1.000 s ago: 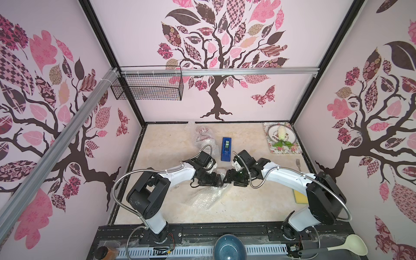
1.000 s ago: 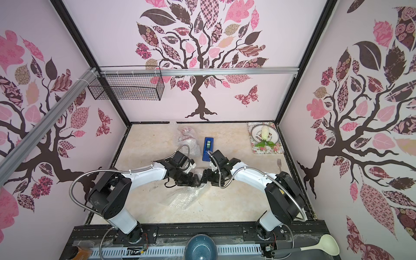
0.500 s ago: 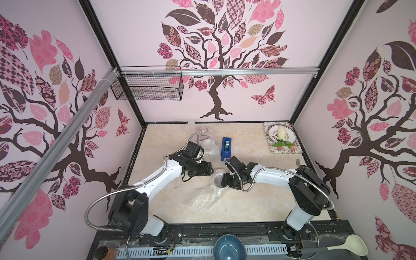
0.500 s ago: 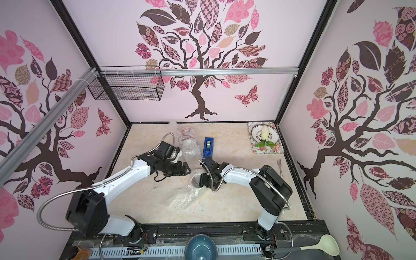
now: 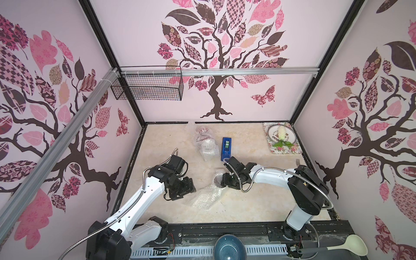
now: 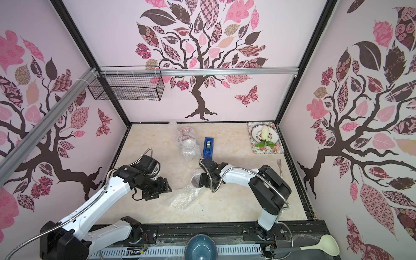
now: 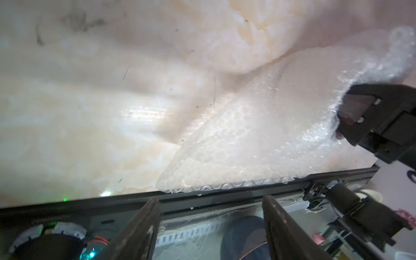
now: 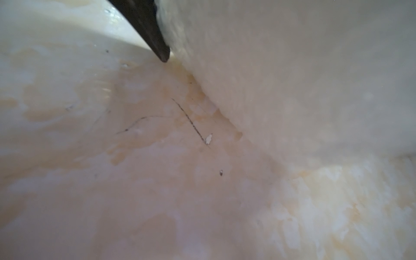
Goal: Wrap mugs in bubble wrap
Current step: Wrap the mug in bubble wrap.
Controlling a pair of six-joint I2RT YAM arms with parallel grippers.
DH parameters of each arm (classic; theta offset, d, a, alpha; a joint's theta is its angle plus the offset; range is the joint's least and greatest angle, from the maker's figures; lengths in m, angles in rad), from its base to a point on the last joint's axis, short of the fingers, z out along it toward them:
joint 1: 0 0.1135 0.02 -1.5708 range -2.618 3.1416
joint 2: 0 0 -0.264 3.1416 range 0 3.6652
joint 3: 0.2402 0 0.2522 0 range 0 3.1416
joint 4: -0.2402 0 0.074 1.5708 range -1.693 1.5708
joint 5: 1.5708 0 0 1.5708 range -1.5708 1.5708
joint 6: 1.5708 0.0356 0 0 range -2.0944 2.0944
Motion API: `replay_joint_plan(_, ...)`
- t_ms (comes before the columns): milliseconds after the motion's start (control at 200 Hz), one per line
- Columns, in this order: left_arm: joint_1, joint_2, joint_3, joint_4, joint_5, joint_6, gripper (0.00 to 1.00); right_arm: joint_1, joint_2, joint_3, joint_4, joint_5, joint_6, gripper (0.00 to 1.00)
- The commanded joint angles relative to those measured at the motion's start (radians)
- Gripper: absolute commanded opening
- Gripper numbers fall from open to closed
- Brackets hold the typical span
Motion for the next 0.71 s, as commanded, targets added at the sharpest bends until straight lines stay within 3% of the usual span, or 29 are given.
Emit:
replay_joint_plan(0, 0.010, -0.010, -0.062, -0.073, 0.042, 0.004, 0.66, -0.002, 0.057, -0.011, -0.093, 0.063, 0.014, 0.61)
replay_joint_plan(280, 0.010, 0.005, -0.199, 0.087, 0.096, 0.014, 0.63, -0.001, 0.057, -0.013, -0.082, 0.041, -0.004, 0.59)
replay_joint_plan(550, 0.001, 0.066, -0.169, 0.145, 0.027, -0.028, 0.53, -0.002, 0.057, -0.013, -0.068, 0.026, -0.011, 0.58)
replay_joint_plan(700, -0.020, 0.095, -0.202, 0.239, 0.050, -0.054, 0.50, -0.003, 0.058, -0.013, -0.060, 0.018, -0.015, 0.57)
